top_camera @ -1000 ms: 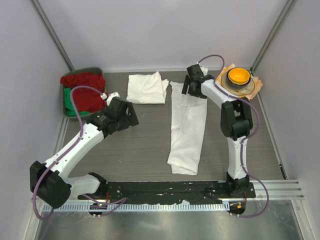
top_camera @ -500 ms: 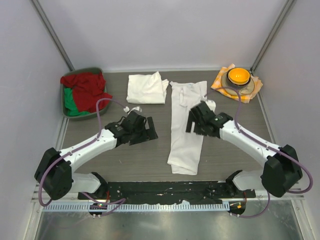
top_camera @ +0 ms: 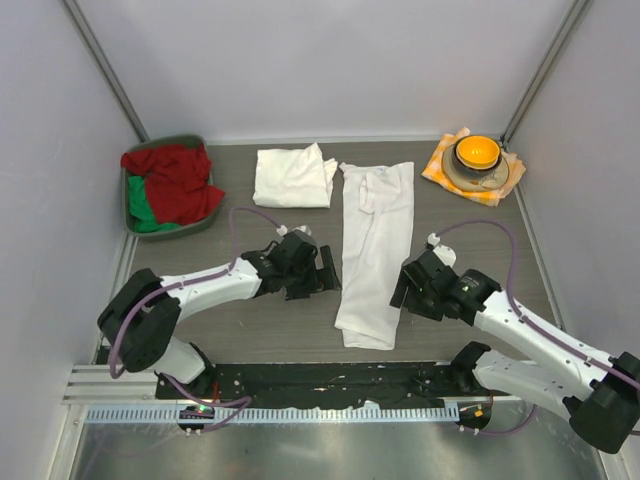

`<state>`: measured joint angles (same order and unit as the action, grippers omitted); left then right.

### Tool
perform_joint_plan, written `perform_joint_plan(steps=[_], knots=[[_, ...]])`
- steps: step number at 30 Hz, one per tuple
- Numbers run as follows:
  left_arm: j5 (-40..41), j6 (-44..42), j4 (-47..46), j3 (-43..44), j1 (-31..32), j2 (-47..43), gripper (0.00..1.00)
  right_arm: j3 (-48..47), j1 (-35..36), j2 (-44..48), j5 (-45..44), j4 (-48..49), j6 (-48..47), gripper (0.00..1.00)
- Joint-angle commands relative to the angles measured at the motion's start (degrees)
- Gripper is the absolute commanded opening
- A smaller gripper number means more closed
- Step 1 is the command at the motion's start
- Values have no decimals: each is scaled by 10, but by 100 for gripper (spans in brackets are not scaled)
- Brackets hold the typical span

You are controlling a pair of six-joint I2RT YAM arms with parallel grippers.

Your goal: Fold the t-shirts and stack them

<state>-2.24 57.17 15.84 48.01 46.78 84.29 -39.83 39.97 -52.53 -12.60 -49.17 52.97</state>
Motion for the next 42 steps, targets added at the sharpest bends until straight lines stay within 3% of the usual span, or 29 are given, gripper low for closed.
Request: perform_joint_plan(steps=[1,7,14,33,37,42], knots=[[-20,22,-55,12,17,32,98,19,31,15,8,-22,57,68],[-25,28,-69,16,28,55,98,46,70,9,18,6,91,64],[-22,27,-69,10,28,53,98,56,114,-36,10,38,120,53],[-4,24,-60,-18,27,23,98,85,122,-93,7,97,120,45],[2,22,-54,-19,27,18,98,80,121,-93,6,94,117,25],[2,21,-50,-20,27,18,98,67,121,-78,-10,58,116,10]])
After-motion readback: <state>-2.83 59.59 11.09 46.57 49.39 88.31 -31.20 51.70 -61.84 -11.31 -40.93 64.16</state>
